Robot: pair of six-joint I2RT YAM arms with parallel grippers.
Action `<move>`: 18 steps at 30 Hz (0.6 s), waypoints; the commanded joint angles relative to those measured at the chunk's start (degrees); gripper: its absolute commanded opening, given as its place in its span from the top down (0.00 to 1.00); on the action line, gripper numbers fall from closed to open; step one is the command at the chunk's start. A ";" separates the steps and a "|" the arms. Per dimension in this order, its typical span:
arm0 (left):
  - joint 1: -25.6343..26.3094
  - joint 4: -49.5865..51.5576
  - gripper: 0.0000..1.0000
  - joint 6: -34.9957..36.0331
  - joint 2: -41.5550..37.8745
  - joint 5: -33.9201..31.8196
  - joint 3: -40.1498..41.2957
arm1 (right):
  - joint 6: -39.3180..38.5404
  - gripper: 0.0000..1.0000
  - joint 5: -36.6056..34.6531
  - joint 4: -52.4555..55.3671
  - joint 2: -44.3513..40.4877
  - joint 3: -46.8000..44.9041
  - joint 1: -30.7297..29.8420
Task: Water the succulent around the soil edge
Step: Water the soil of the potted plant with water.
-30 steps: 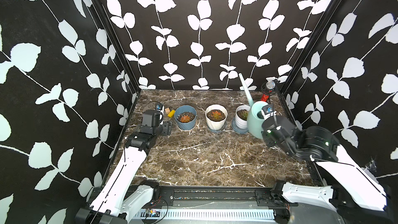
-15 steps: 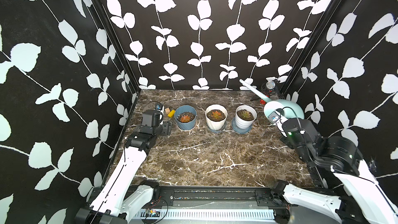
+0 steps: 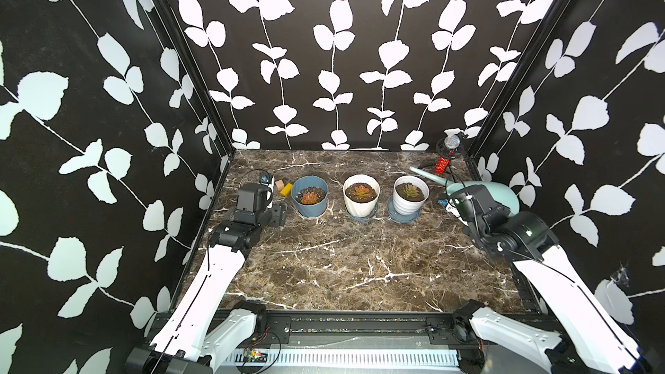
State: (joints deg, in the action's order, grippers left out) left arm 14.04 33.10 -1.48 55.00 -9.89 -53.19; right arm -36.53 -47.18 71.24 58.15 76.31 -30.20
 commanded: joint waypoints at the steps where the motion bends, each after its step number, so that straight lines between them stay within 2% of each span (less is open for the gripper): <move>1: -0.33 0.47 0.17 0.52 -0.82 0.46 0.37 | -2.94 1.00 -1.98 -5.55 0.53 -0.55 1.53; 4: -0.41 0.47 0.17 0.55 -0.80 0.63 0.37 | -3.89 1.00 -2.49 -5.94 1.17 -0.80 2.28; 11: -0.68 0.65 0.17 0.56 -0.78 0.80 0.30 | -8.09 1.00 -8.51 -10.74 1.34 -5.28 3.11; 18: -0.87 0.74 0.17 0.58 -0.54 1.16 0.12 | -8.29 1.00 -9.33 -12.73 3.22 -5.95 3.41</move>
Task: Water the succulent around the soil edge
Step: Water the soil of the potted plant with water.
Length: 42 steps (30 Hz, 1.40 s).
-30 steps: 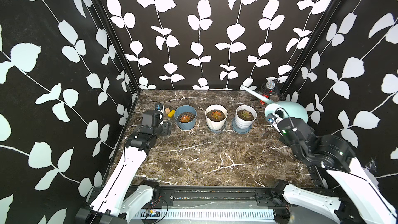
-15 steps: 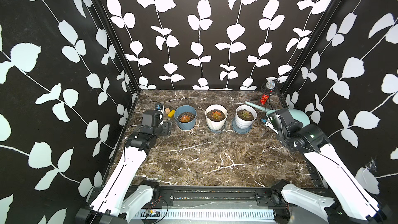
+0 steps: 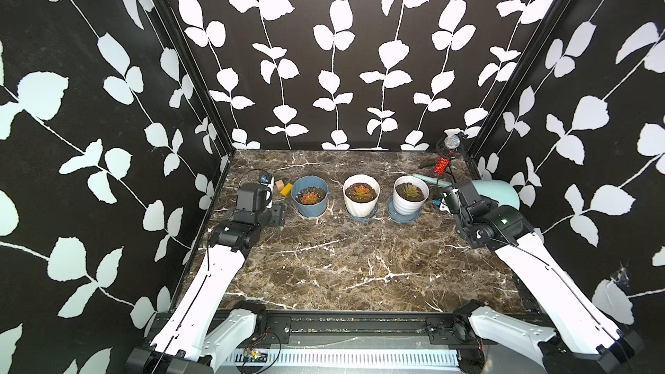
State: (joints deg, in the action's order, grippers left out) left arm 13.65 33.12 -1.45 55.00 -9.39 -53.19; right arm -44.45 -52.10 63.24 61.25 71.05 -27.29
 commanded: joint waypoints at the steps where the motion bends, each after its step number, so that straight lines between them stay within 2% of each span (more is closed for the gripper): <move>1: -0.54 0.71 0.17 0.53 -0.57 0.62 0.16 | -0.47 1.00 -4.43 -5.09 0.43 -0.65 0.54; 17: -0.91 0.78 0.17 0.36 -0.25 1.17 0.10 | 1.86 1.00 -4.95 -5.92 5.53 -0.58 1.18; 42: -1.09 0.88 0.17 0.22 -0.44 1.39 0.10 | 1.58 1.00 -3.45 -6.39 6.57 -2.54 1.02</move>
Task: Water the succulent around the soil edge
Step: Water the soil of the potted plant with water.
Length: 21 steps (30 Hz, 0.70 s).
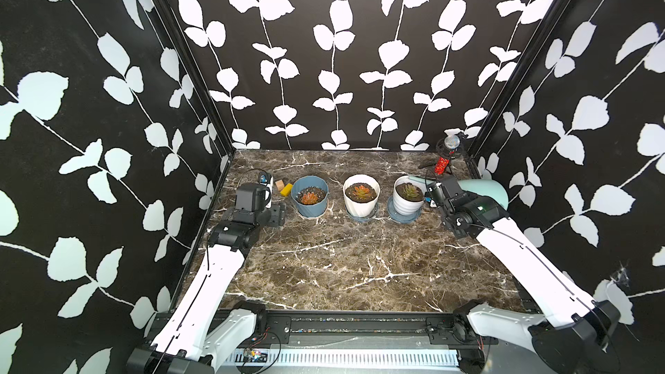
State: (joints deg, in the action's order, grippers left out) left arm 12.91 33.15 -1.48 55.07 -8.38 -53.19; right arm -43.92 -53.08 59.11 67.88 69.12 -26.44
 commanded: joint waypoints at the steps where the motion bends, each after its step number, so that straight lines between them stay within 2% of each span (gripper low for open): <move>1: -0.34 0.87 0.17 0.29 -0.49 0.40 0.10 | 1.25 1.00 -2.38 -2.33 0.11 -0.64 0.14; 21: -0.41 0.91 0.17 0.25 -0.74 0.32 0.10 | 1.21 1.00 -3.19 -2.32 2.89 1.44 -2.93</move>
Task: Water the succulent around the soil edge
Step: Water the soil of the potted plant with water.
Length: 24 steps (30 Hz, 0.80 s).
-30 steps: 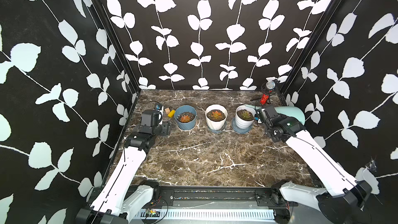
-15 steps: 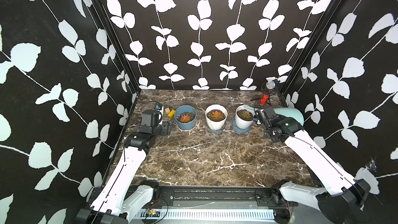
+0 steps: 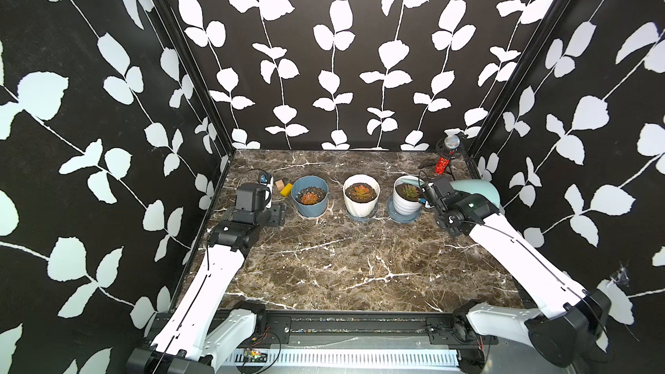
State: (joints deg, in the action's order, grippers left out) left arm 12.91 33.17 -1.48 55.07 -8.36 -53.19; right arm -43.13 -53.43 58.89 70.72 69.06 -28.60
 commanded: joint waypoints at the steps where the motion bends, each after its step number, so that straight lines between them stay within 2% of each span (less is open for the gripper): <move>1: -0.46 0.86 0.17 0.25 -0.75 0.31 0.09 | 0.21 1.00 -3.08 -2.20 -0.03 1.64 -0.92; 12: -0.42 0.93 0.17 0.24 -0.85 0.42 0.10 | -2.68 1.00 -6.62 -1.52 -1.36 3.28 -3.17; 24: -0.40 1.02 0.17 0.22 -1.05 0.42 0.08 | -8.60 1.00 -9.17 -5.35 -2.86 2.83 -4.20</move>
State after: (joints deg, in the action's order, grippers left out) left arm 12.71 33.50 -1.48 55.05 -8.36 -53.19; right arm -50.50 -58.30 56.86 69.41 69.14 -32.29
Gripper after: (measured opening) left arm 0.831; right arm 0.295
